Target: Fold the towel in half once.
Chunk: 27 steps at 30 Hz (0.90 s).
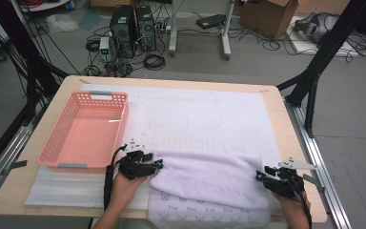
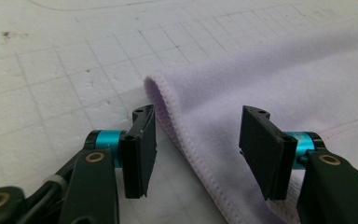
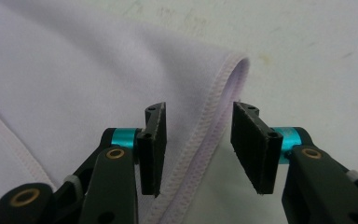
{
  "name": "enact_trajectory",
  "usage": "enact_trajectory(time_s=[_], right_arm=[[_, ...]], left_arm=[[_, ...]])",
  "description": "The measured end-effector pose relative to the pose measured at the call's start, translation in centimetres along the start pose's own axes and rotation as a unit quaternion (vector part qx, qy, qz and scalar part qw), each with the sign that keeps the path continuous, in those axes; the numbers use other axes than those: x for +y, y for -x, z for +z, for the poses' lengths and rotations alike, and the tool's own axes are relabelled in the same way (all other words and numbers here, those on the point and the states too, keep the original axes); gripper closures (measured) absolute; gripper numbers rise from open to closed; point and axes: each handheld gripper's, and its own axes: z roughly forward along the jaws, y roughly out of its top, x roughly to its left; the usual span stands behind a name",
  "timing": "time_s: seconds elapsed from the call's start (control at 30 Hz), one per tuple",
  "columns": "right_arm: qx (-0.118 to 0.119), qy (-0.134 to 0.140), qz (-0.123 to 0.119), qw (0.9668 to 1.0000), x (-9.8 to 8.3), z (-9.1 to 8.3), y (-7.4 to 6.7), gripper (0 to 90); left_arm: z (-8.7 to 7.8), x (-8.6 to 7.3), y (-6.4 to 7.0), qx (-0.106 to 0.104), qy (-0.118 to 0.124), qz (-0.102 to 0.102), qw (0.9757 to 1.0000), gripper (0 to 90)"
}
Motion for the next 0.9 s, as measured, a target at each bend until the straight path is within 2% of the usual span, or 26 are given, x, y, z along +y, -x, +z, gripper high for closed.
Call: enact_trajectory(time_s=[0.03, 0.07, 0.13, 0.2, 0.23, 0.27, 0.3, 0.37, 0.4, 0.47, 0.53, 0.7, 0.8, 0.9], right_arm=[[-0.005, -0.005, -0.011, 0.9999, 0.0, 0.2, -0.1, 56.0], [-0.005, -0.006, -0.011, 0.9999, 0.0, 0.2, -0.2, 56.4], [-0.005, -0.005, -0.015, 0.9999, 0.0, 0.2, -0.1, 62.3], [0.003, -0.004, -0.012, 0.9999, 0.0, 0.2, -0.2, 70.7], [0.012, -0.004, -0.005, 0.9999, -0.1, 0.2, -0.2, 81.7], [0.022, -0.002, -0.001, 0.9997, -0.1, 0.3, -0.3, 82.5], [0.018, -0.003, -0.004, 0.9998, -0.1, 0.3, -0.5, 83.5], [0.01, -0.003, -0.021, 0.9997, 0.0, 0.2, -0.7, 84.4], [0.009, -0.003, -0.025, 0.9996, 0.0, 0.2, -0.8, 84.7], [0.008, 0.003, -0.024, 0.9997, 0.1, 0.2, -0.6, 85.2], [0.01, 0.016, -0.02, 0.9996, 0.3, 0.1, -0.3, 85.4], [0.009, 0.043, -0.018, 0.9989, 1.9, 0.3, 0.4, 85.4], [0.013, 0.061, 0.0, 0.998, 3.2, 1.1, 1.1, 85.4], [0.01, 0.065, -0.006, 0.9978, 4.9, 2.0, 1.7, 85.4]], left_arm=[[0.0, 0.0, 0.1, -0.005, -0.002, 0.004, 1.0, 45.4], [0.1, -0.1, 0.2, -0.01, -0.004, 0.006, 0.9999, 48.6], [0.3, -0.1, 0.9, -0.003, -0.016, 0.033, 0.9993, 70.4], [0.4, -0.1, 1.0, 0.005, -0.018, 0.022, 0.9996, 76.3], [0.4, 0.0, 1.0, 0.003, -0.017, 0.017, 0.9997, 78.4], [0.4, 0.0, 0.9, -0.002, -0.017, 0.012, 0.9998, 80.6], [0.4, -0.1, 1.0, 0.001, -0.015, 0.013, 0.9998, 83.0], [0.3, -0.2, 1.4, 0.017, -0.01, 0.029, 0.9994, 84.3], [0.4, -0.2, 1.6, 0.024, -0.006, 0.029, 0.9993, 84.6], [0.4, 0.1, 1.3, 0.031, 0.005, 0.021, 0.9993, 84.7], [0.4, 0.6, 0.8, 0.029, 0.011, 0.003, 0.9995, 84.7], [0.7, 3.0, 0.5, 0.05, 0.028, 0.018, 0.9982, 84.7], [1.2, 4.5, -0.2, 0.058, 0.038, 0.018, 0.9974, 84.7], [1.6, 5.8, -0.8, 0.067, 0.034, 0.027, 0.9968, 84.7]])
